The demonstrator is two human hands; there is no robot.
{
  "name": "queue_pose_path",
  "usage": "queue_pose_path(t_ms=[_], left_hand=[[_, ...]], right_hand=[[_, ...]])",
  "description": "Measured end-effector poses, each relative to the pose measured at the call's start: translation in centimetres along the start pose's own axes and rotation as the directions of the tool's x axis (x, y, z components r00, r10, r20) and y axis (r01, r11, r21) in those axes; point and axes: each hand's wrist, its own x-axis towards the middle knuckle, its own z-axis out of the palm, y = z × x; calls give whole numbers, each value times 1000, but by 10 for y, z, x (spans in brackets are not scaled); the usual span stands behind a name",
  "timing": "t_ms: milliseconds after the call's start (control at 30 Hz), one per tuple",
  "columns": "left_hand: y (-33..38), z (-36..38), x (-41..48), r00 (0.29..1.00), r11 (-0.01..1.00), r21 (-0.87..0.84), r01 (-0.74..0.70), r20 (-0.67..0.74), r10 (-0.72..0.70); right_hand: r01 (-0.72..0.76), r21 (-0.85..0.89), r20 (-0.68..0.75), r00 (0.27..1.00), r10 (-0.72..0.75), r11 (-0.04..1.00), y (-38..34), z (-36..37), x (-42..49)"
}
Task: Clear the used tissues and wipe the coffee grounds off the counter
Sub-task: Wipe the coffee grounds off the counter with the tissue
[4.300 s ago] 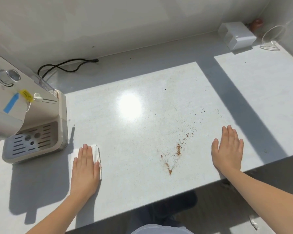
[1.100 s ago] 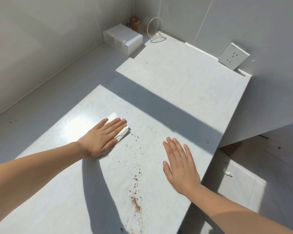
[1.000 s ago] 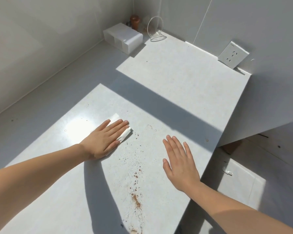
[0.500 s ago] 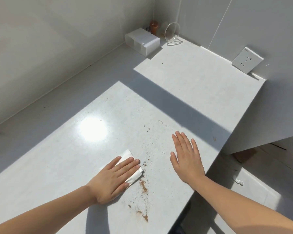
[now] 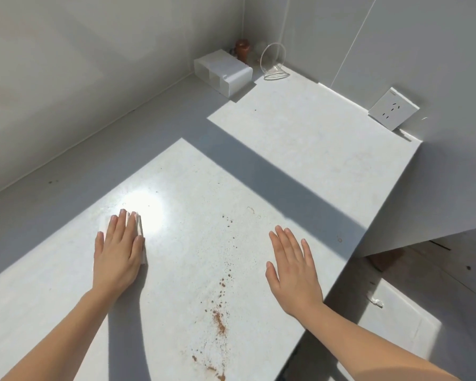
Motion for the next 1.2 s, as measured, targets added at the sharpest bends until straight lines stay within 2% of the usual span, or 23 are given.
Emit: queue_pose_path(t_ms=[167, 233, 300, 367, 400, 467, 500, 633, 700, 900, 967, 1033, 1200], left_hand=[[34, 1, 80, 997, 997, 12, 74, -13, -74], [57, 3, 108, 998, 998, 21, 55, 14, -55], [82, 8, 126, 998, 998, 48, -38, 49, 36], [108, 17, 131, 965, 964, 96, -249, 110, 238], [120, 23, 128, 916, 914, 117, -388, 161, 368], [137, 33, 118, 750, 752, 123, -648, 273, 602], [141, 34, 114, 665, 670, 113, -734, 318, 675], [138, 33, 81, 401, 435, 11, -901, 406, 821], [134, 35, 56, 335, 389, -47, -920, 421, 843], [116, 26, 6, 221, 334, -149, -931, 498, 838], [112, 24, -13, 195, 330, -186, -925, 514, 835], [113, 23, -27, 203, 360, -218, -907, 523, 828], [130, 10, -27, 316, 470, -259, -844, 468, 826]], right_hand=[[0, -19, 6, 1000, 0, 1000, 0, 0, 1], [3, -24, 6, 1000, -3, 1000, 0, 0, 1], [1, -31, 4, 1000, 0, 1000, 1, 1, 1], [-1, -35, 5, 1000, 1, 999, 2, 1, 1], [1, -32, 6, 1000, 0, 999, 2, 1, 1], [4, -25, 2, 1000, -4, 1000, 1, 2, 1], [5, -19, 0, 1000, -5, 1000, 2, 2, 2], [-1, -3, 9, 1000, 1, 1000, 3, 2, 2], [-6, -4, 14, 1000, 6, 1000, 2, 2, 2], [-13, -13, 13, 1000, 13, 1000, 3, 2, 1], [-9, -16, 9, 1000, 9, 1000, 2, 3, 1], [-3, -13, 5, 1000, 3, 1000, 4, 3, 2], [3, 1, -9, 1000, -3, 1000, 3, 7, 2]])
